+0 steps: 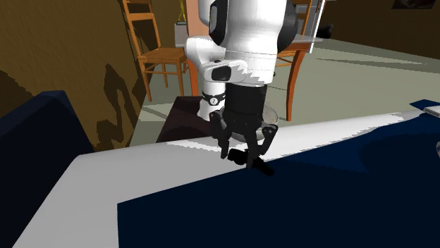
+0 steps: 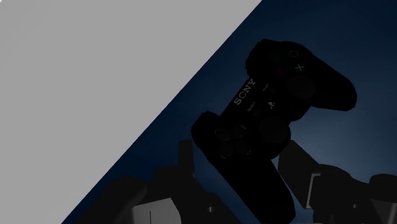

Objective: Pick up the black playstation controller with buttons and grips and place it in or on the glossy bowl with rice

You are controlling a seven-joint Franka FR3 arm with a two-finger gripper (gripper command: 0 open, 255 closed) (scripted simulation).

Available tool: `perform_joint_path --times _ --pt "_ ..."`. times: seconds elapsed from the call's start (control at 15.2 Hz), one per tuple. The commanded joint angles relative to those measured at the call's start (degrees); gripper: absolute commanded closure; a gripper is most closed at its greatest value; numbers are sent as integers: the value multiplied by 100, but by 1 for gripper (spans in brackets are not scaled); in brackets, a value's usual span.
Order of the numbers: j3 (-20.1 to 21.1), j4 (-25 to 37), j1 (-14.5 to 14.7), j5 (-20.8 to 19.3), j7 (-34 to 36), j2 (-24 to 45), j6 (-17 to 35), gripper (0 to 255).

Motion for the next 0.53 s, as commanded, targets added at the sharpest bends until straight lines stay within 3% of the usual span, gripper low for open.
perform_joint_path --times 0.0,0.46 --pt "7 35 4 64 -47 -105 -134 255" --pt "3 290 12 244 -212 -391 -655 255"
